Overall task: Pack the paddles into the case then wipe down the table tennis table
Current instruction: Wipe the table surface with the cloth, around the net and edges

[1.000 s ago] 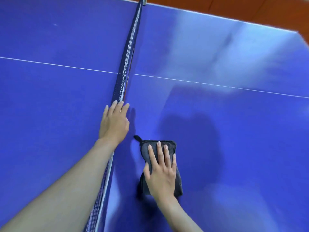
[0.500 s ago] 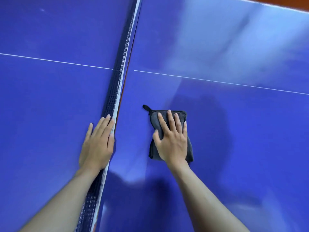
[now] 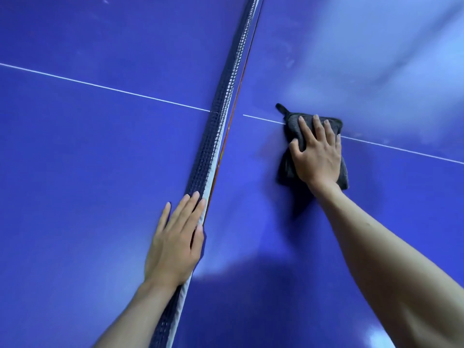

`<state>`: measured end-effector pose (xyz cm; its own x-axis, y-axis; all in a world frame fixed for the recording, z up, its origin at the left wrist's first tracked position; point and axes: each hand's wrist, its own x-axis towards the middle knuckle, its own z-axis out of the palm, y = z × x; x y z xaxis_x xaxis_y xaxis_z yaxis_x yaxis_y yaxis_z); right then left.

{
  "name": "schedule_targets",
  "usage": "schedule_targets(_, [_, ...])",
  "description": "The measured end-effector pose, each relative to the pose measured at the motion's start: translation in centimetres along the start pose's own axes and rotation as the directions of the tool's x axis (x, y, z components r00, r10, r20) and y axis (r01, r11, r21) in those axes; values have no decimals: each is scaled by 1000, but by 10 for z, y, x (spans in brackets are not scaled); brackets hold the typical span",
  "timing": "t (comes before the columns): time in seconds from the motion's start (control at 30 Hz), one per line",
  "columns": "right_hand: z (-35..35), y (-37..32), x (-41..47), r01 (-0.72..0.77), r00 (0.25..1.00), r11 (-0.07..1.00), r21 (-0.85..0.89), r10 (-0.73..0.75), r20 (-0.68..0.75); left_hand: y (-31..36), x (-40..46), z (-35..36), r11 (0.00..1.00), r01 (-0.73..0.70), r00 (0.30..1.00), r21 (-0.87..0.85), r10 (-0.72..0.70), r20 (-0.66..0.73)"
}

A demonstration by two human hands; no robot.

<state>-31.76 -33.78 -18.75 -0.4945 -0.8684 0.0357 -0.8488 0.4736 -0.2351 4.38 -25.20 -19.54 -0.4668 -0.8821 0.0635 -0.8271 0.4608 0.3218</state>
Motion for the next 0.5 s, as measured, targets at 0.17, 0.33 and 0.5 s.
schedule_targets(0.17, [-4,-9,-17,-1,1000,1000,12,1,8,-2,-2,3,1000,-12,999,-13,12,-50])
schedule_targets(0.33, [3,-33,-102,62,998,998,-6,-62,-16,-1,-2,6,1000,-20,995,-10,19,-96])
schedule_targets(0.5, [11,-60,-215,122,987,993,-3,-121,-105,-3,-4,4,1000,-17,998,16,18,-58])
